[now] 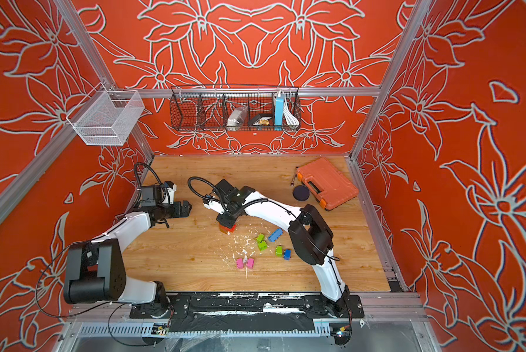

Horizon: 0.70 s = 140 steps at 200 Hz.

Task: Assemble the letter h with lego
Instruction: Assemble the lego brick with the lego brick.

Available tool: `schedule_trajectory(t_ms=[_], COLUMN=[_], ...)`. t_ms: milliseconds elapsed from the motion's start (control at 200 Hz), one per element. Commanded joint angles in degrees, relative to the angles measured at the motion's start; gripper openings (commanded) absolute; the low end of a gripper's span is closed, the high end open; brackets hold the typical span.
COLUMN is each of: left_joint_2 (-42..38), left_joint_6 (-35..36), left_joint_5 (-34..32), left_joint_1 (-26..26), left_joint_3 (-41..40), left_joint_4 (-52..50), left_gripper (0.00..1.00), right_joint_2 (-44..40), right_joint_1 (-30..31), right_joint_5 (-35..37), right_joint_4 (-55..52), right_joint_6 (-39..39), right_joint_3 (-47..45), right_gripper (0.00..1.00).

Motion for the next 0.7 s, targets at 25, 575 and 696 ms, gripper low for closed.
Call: schedule_trajectory(t_ms=[25, 575, 696], left_joint_2=[-1.3, -1.3, -1.2], left_joint_6=[-0.2, -0.1, -0.1], left_joint_5=[0.8, 1.4, 1.5], left_joint_1=[0.5, 0.7, 0.7], left_joint_3=[0.1, 0.1, 0.1], left_joint_4=[-0.9, -1.1, -1.1], left_gripper=[0.99, 1.00, 1.00], right_joint_2=[-0.3, 3.5, 3.8], right_joint_1=[0.4, 0.4, 0.5], right_joint_5=[-1.8, -1.1, 0.2], right_joint_4=[-0.7, -1.3, -1.7], right_joint_6=[-3.3, -4.7, -4.7], right_joint_3=[1.9, 2.8, 2.0], right_gripper=[0.14, 0.14, 0.13])
